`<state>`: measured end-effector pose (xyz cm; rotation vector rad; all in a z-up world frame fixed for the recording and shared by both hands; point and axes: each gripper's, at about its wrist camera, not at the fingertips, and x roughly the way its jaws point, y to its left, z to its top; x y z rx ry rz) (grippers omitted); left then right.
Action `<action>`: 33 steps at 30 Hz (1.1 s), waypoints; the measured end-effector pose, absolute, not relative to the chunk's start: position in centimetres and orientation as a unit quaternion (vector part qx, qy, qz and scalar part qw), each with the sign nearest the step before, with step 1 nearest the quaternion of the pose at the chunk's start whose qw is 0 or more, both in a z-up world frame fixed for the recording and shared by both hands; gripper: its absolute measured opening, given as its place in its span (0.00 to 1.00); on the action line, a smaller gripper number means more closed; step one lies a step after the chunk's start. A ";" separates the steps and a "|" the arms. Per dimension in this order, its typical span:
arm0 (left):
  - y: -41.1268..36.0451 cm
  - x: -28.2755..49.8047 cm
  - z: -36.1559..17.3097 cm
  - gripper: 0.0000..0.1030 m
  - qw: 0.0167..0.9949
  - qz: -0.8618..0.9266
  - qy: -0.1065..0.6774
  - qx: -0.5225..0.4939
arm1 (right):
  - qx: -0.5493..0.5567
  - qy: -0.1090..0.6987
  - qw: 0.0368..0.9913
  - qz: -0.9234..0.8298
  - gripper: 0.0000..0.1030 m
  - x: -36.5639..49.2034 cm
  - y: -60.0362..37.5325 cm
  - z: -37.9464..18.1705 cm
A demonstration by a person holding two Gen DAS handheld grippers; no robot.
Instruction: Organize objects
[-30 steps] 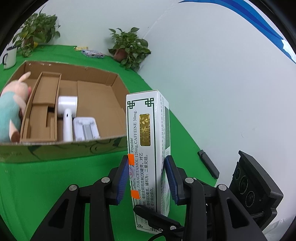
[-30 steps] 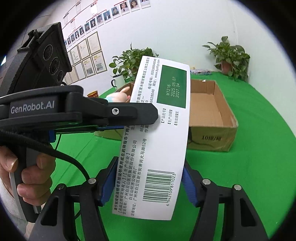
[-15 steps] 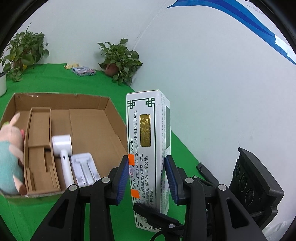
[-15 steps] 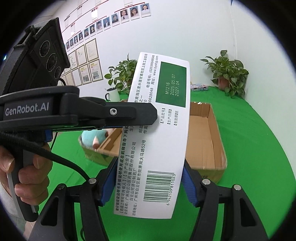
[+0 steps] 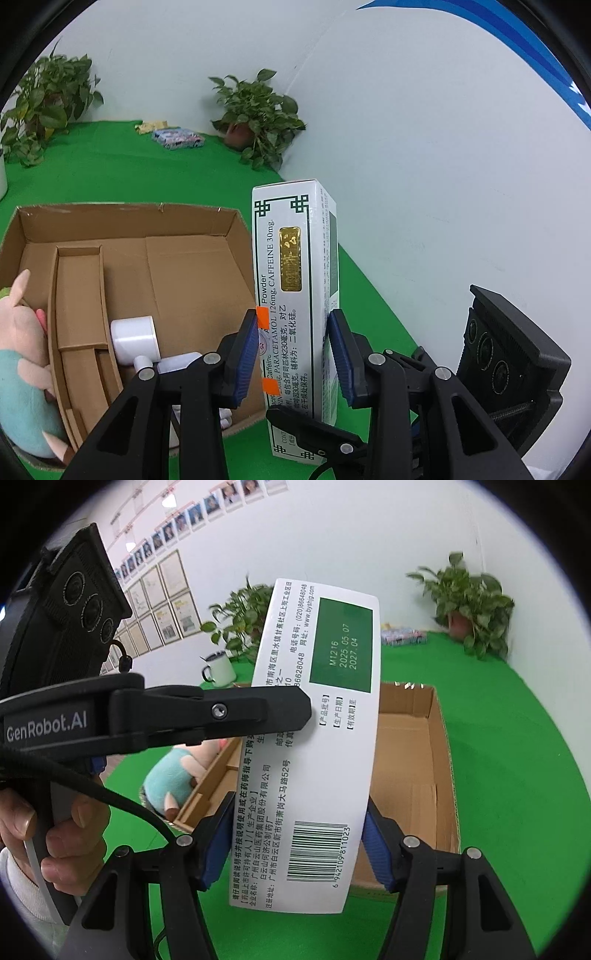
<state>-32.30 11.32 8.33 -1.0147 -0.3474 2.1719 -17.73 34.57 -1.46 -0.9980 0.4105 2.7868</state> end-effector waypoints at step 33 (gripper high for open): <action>13.1 -45.0 -9.4 0.40 0.312 0.730 -0.214 -0.570 | -0.522 0.213 0.102 0.820 0.61 -24.3 41.6 -12.7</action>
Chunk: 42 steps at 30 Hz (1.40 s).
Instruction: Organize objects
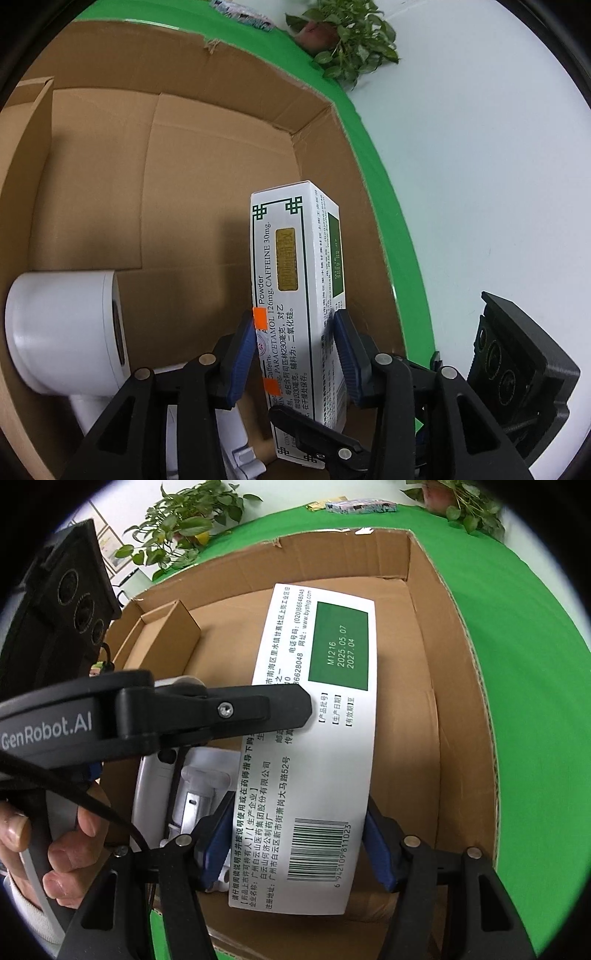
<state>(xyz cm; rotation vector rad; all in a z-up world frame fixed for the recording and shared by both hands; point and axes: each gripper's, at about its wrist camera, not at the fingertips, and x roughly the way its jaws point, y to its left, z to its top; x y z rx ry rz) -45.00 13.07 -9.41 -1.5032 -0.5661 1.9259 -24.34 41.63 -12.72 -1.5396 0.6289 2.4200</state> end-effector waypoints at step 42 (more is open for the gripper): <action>1.7 -25.2 -7.2 0.98 0.021 0.957 0.006 -0.289 | -0.241 0.074 0.225 0.941 0.83 -16.2 30.9 -11.6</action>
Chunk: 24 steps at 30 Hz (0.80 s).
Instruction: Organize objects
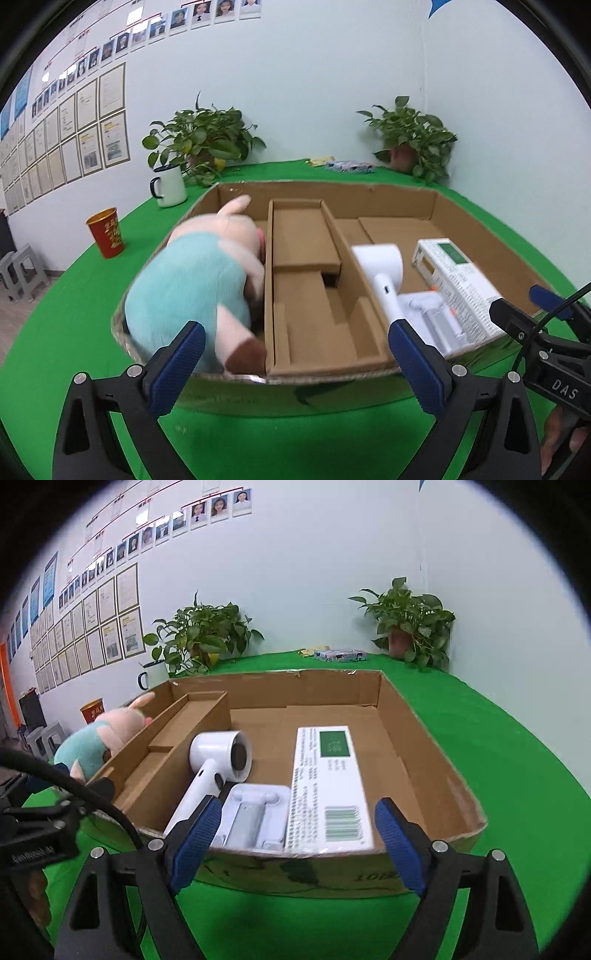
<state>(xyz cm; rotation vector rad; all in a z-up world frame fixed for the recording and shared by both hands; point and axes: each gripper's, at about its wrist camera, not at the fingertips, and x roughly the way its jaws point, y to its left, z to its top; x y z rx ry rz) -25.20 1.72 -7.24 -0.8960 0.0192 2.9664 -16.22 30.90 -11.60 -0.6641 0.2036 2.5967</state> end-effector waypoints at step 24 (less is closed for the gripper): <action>2.5 -25.6 -8.2 1.00 0.001 0.961 0.025 -0.275 | -0.253 0.042 0.236 0.937 0.99 -16.7 29.7 -11.9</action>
